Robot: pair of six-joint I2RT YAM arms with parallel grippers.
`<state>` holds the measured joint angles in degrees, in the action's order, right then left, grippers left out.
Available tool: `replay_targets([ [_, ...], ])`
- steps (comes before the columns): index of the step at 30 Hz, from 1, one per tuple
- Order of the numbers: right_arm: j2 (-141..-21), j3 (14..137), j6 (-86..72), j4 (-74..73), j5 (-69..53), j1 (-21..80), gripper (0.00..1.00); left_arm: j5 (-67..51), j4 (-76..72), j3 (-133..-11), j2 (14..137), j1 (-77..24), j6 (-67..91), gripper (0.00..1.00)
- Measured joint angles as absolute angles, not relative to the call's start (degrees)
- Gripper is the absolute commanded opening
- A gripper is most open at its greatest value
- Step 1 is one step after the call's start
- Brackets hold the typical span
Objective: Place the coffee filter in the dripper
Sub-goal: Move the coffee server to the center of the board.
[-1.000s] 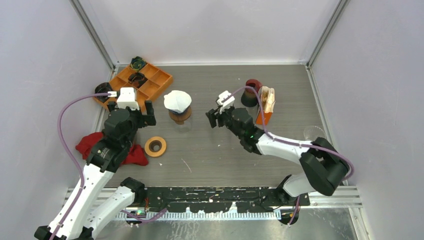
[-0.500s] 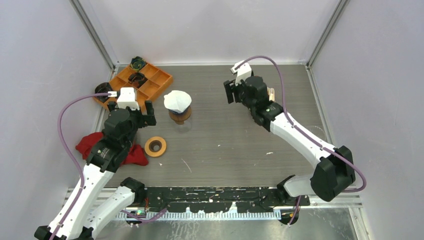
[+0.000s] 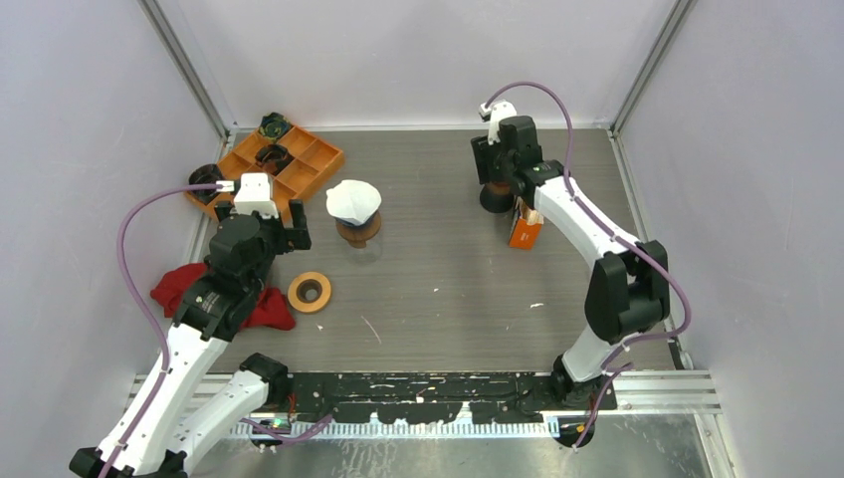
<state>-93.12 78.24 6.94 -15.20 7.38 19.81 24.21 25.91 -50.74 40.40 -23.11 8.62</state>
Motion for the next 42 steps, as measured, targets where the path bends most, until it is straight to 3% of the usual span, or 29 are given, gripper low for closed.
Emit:
replay_targets([
  [22, -110.43, 88.99, 2.66, -19.27, 6.07, 16.64, 0.43, 24.21, 25.91, -50.74, 40.64, -22.79, 8.58, 0.99],
  [30, -111.39, 90.63, 1.76, -23.03, 4.78, 16.64, 0.29, 24.18, 25.91, -50.74, 40.64, -22.79, 8.58, 0.99],
  [37, -111.39, 91.2, 0.93, -24.95, 3.05, 16.53, 0.06, 24.18, 25.91, -50.74, 40.64, -22.79, 8.58, 0.99],
  [42, -111.13, 91.37, 0.89, -25.76, 2.83, 16.69, 0.04, 24.16, 25.91, -50.74, 40.62, -22.79, 8.58, 0.99],
])
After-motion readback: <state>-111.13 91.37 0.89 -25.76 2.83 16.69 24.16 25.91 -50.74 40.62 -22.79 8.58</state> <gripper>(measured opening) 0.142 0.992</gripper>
